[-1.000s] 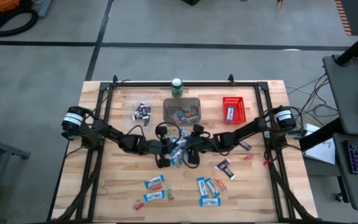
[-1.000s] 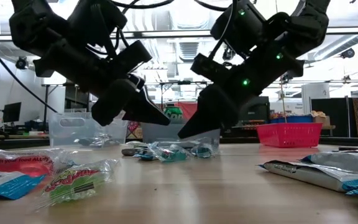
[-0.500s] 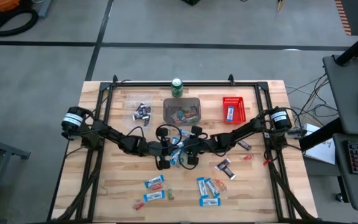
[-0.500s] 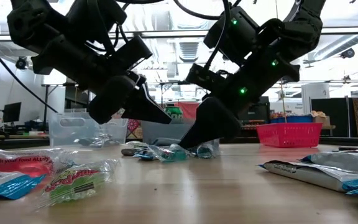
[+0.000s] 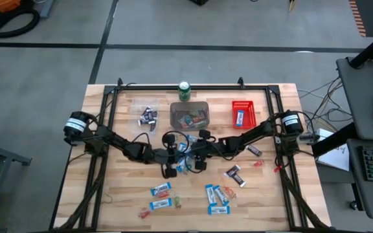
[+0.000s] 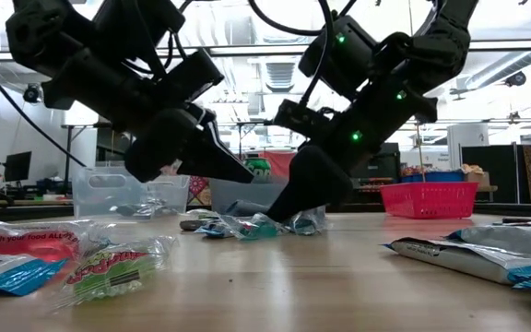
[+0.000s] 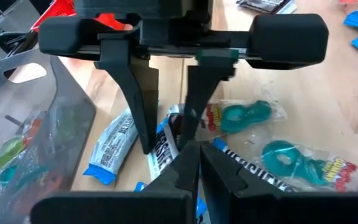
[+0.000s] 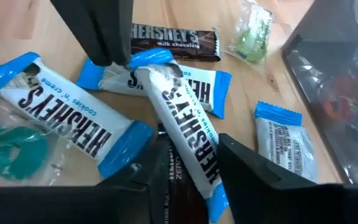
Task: Organize candy in baskets
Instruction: Put the white chocolate bar into the red bin
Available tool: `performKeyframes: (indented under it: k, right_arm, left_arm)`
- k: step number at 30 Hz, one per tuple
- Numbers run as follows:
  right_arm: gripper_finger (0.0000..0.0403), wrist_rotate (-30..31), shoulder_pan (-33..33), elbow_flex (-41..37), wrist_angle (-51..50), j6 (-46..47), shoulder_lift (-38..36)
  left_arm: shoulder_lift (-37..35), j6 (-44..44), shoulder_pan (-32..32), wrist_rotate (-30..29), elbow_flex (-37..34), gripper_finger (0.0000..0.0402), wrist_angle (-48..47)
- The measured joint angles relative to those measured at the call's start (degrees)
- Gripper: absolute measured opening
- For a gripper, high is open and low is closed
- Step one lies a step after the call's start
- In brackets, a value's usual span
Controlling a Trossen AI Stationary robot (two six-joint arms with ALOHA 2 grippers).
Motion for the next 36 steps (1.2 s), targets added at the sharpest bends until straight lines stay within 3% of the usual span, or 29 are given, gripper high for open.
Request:
performKeyframes:
  k: [7, 9, 26, 36]
  right_arm:
    - [0.0022, -1.69, -0.03, 0.09, 0.40, -0.03, -0.02]
    - [0.0013, -1.75, 0.02, 0.09, 0.40, -0.02, -0.02]
    - [0.0008, -1.84, 0.02, -0.02, 1.66, -2.15, -4.39]
    - [0.0017, -2.52, 0.02, -0.02, 1.88, -2.84, -4.66]
  left_arm:
    - [-0.52, -0.02, -1.06, -0.27, 0.00, 0.0000, -0.04]
    - [-1.04, -0.02, -1.27, -0.53, 0.00, 0.0000, -0.09]
    - [-20.15, -4.46, -4.43, -0.63, -0.64, 0.0000, -17.02]
    - [-20.72, -8.98, -7.31, -0.61, -1.99, 0.0000, -17.23]
